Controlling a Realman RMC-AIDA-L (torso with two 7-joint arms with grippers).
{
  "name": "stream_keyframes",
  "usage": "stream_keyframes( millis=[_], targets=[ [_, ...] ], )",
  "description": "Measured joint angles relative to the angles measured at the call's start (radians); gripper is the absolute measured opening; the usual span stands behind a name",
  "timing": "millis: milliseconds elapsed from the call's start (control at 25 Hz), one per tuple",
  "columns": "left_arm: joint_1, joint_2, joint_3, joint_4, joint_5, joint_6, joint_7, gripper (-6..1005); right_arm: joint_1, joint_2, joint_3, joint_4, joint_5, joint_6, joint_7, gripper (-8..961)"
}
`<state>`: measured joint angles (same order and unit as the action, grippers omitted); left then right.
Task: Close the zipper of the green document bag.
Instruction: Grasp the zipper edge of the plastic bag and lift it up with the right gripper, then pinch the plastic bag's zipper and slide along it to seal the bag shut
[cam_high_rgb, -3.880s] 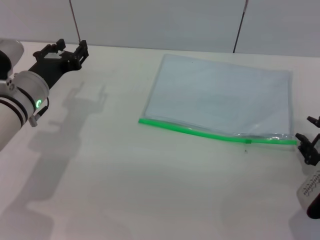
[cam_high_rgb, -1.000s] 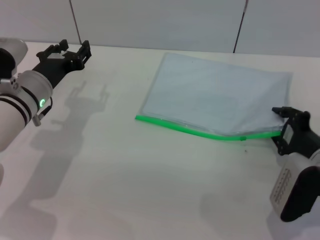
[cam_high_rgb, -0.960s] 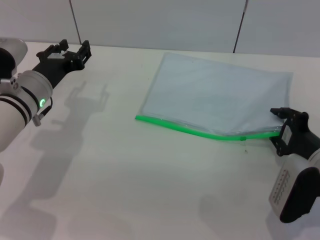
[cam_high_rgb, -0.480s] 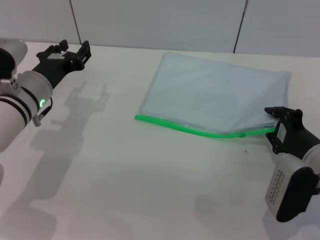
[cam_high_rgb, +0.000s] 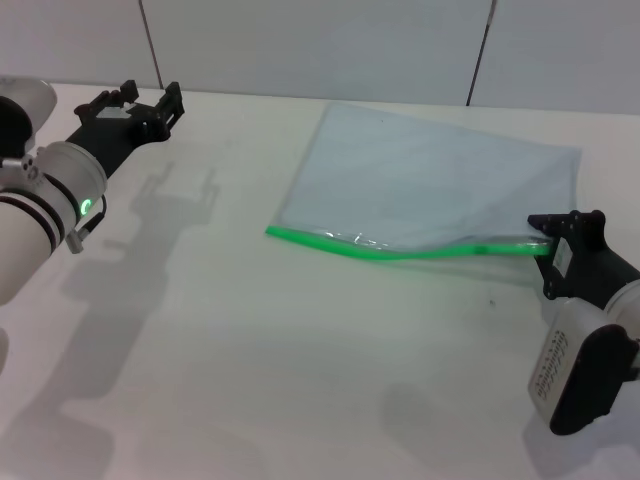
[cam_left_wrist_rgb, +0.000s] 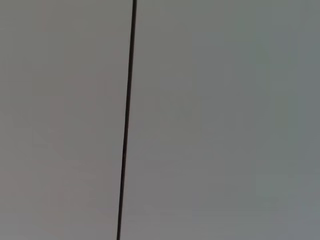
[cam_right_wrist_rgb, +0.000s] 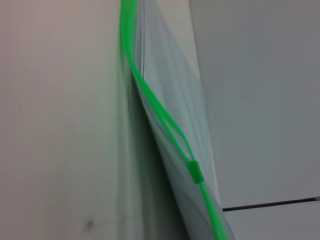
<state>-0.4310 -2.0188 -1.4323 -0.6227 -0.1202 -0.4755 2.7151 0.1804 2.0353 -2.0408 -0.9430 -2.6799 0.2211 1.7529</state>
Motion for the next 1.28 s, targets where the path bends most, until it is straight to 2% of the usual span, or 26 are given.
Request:
stream_keyframes(
  millis=[200,280,400,520,640,720,1000,1040,1120,1280],
  targets=[
    [0.000,0.004,0.030,-0.016,0.009,0.025,-0.003,567,-0.011,-0.002,-0.005,-0.056,0.083,-0.002,-0.002,103],
    [0.001,0.019,0.089,-0.052,0.011,0.039,-0.003,567,-0.021,-0.005,-0.005,-0.097,0.132,-0.008,0.001,78],
    [0.007,0.051,0.176,-0.120,0.028,0.044,-0.019,567,-0.040,-0.008,-0.003,-0.159,0.190,-0.017,0.003,60],
    [0.008,0.089,0.251,-0.186,0.097,0.052,-0.116,566,-0.060,-0.009,0.002,-0.235,0.235,-0.055,0.005,50],
    [0.005,0.124,0.305,-0.257,0.230,0.052,-0.249,566,-0.072,-0.010,0.009,-0.293,0.280,-0.110,0.006,50],
    [0.005,0.138,0.322,-0.309,0.349,0.049,-0.338,566,-0.082,-0.011,0.025,-0.331,0.306,-0.160,0.006,50],
    [0.007,0.154,0.301,-0.443,0.815,0.013,-0.605,565,-0.093,-0.011,0.097,-0.391,0.384,-0.300,0.006,50],
    [0.004,0.152,0.275,-0.456,0.925,-0.039,-0.661,565,-0.090,-0.011,0.104,-0.395,0.398,-0.317,0.006,50],
    [0.003,0.150,0.263,-0.459,0.963,-0.059,-0.678,565,-0.086,-0.011,0.113,-0.396,0.423,-0.338,0.006,50],
    [-0.010,0.134,0.205,-0.478,1.172,-0.117,-0.746,564,-0.083,-0.011,0.115,-0.403,0.459,-0.347,0.006,50]
  ],
)
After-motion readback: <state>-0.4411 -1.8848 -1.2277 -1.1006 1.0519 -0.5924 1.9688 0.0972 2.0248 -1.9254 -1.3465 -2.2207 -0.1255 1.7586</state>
